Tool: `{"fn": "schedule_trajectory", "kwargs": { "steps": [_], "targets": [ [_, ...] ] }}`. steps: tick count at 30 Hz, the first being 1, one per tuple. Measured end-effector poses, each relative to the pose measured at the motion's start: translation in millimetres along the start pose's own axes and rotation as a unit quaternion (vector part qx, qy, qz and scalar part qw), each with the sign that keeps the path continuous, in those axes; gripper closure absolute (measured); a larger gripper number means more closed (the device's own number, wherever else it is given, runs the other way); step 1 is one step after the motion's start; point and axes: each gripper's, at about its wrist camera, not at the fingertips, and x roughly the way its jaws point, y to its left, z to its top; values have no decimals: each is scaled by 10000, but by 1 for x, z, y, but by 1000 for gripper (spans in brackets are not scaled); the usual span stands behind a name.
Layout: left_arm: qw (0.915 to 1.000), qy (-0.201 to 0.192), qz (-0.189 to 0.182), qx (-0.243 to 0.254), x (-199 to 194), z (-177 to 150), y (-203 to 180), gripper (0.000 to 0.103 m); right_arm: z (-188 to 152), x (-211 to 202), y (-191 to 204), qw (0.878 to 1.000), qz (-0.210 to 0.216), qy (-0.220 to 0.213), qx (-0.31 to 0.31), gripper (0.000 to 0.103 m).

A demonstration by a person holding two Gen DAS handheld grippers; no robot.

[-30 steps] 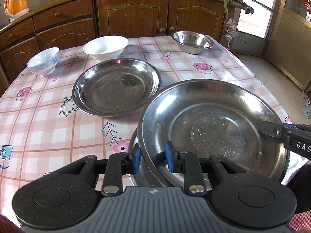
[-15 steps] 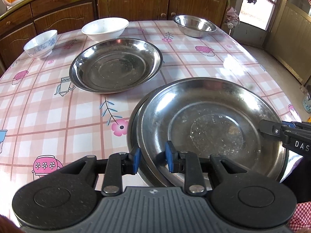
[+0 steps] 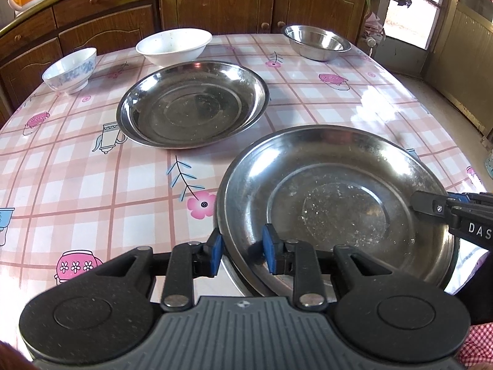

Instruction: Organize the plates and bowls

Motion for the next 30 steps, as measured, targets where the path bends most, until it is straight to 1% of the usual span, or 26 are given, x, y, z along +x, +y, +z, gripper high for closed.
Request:
{"fn": "schedule_trajectory", "kwargs": {
  "steps": [4,7,14,20,25,28,30],
  "targets": [
    [9999,33,131,104,4,-2,1,73,0,3,5,10000,11,9,-71,80],
    [9999,107,40,-12,9,-3,6,73,-1,5,8,9999,-31,5,-154,80],
    [9999,156,-27,-64,15,-5,6,73,-1,8,10,9998,-59,27,-188,80],
    [9999,119,-41,-30,16,-6,6,72,-1,8,11,9997,-79,35,-245,79],
    [9999,104,-41,8,16,-6,7,71,-2,7,13,9993,-100,73,-339,77],
    [9999,142,-22,8,17,-6,8,70,-2,6,13,9990,-204,62,-390,73],
    [9999,152,-16,7,18,-7,8,70,-1,4,10,9990,-252,7,-370,73]
  ]
}}
